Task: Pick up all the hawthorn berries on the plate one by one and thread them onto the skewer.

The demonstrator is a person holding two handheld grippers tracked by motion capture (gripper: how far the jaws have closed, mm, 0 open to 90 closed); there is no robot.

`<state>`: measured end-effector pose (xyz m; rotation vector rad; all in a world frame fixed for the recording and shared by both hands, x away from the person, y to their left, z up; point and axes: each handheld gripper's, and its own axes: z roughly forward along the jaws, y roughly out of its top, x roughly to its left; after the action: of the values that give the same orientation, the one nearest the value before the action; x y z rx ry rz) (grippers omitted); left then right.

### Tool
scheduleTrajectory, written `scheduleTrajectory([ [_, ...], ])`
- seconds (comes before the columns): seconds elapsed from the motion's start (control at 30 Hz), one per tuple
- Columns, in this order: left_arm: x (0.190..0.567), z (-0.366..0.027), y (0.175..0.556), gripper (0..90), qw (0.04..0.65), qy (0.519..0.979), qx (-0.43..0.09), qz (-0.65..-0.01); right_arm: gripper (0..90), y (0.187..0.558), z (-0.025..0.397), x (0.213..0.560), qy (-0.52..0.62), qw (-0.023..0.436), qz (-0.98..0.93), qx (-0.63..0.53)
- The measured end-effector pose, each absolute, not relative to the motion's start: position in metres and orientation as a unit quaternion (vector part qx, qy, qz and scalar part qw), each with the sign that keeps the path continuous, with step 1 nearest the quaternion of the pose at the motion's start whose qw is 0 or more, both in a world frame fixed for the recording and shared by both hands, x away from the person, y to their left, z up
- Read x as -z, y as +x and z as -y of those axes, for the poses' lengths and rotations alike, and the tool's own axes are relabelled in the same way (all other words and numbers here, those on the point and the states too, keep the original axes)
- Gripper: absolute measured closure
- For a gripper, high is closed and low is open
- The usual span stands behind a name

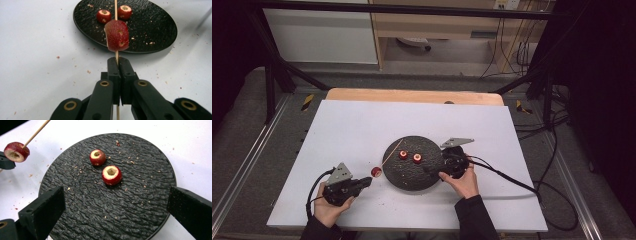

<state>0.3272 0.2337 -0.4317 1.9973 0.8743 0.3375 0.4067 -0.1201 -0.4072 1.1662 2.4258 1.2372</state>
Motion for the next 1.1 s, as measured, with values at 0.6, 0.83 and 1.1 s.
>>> scheduleTrajectory([
  [0.6, 0.435, -0.241, 0.329, 88.3, 0.451, 0.807, -0.130, -0.358, 13.6, 0.438, 0.077, 0.394, 0.362, 0.082, -0.868, -0.330],
  [0.83, 0.436, -0.242, 0.329, 88.3, 0.450, 0.807, -0.129, -0.360, 24.3, 0.453, 0.063, 0.394, 0.349, 0.075, -0.886, -0.295],
  [1.1, 0.436, -0.241, 0.330, 88.3, 0.448, 0.808, -0.128, -0.359, 36.6, 0.464, 0.052, 0.401, 0.344, 0.062, -0.901, -0.259],
])
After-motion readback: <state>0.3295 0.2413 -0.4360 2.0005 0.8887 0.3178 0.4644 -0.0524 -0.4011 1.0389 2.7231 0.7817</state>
